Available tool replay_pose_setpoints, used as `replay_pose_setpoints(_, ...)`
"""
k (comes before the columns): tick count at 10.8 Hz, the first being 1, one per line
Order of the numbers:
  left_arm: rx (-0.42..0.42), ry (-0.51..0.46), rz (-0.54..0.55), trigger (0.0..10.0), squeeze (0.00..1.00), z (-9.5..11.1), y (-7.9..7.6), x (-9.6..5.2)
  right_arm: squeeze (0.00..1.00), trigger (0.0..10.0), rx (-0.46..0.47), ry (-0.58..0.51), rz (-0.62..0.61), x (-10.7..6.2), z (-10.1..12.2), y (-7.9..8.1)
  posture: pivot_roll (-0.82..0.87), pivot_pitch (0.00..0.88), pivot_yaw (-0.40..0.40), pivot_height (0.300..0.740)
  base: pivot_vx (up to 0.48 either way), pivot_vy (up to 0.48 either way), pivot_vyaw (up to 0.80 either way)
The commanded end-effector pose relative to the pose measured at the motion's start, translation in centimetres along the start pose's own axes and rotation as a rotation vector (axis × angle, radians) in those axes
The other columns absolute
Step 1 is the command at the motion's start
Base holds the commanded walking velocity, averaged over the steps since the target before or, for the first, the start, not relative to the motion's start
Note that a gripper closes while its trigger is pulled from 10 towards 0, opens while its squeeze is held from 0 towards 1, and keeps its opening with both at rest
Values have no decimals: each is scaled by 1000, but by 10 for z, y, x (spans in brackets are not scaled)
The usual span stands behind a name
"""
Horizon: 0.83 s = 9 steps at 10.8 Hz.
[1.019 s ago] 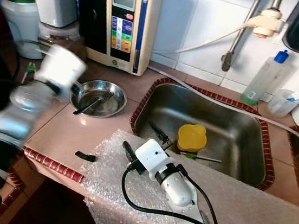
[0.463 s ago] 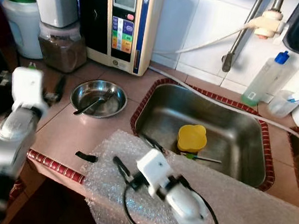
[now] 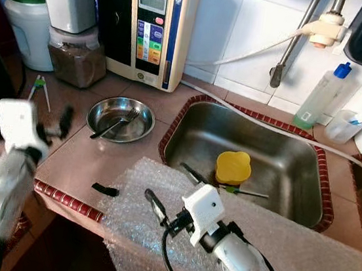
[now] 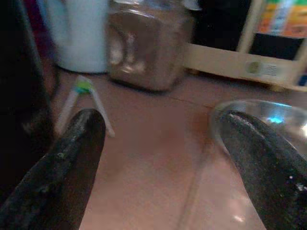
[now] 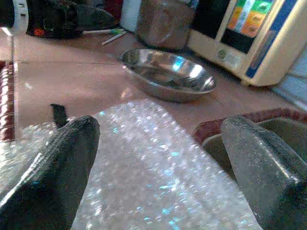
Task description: Kitchen organization
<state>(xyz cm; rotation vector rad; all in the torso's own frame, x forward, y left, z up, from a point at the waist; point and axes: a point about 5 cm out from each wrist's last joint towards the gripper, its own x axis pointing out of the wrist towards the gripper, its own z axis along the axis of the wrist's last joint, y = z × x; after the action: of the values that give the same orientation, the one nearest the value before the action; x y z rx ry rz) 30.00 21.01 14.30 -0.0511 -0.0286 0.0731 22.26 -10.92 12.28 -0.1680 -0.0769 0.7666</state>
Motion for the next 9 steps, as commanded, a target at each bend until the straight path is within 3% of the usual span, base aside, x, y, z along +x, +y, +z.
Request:
replay_pose_setpoints(1,-29,-1,-52,10000,1000,4,-8,-3,16,10000,4,-7,13,-2,6,-1,187,0,-49,740,0,0,0)
replay_pose_setpoints(4,-118,47,-235,10000,1000,-10,-35,-14,8,10000,38,48,51,-6,-2,-2,186,0,-51,740,0,0,0)
replay_pose_setpoints(7,-198,120,-355,10000,1000,-17,-50,-14,0,10000,25,67,74,-4,-3,1,178,0,-55,740,0,0,0)
replay_pose_setpoints(8,-207,141,-358,10000,647,-20,-51,-11,0,10000,15,68,86,-3,-3,2,176,0,-52,740,0,0,0)
replay_pose_setpoints(9,-225,179,-351,10000,0,-26,-52,-7,0,10000,4,67,89,-1,-2,2,172,0,-51,740,0,0,0)
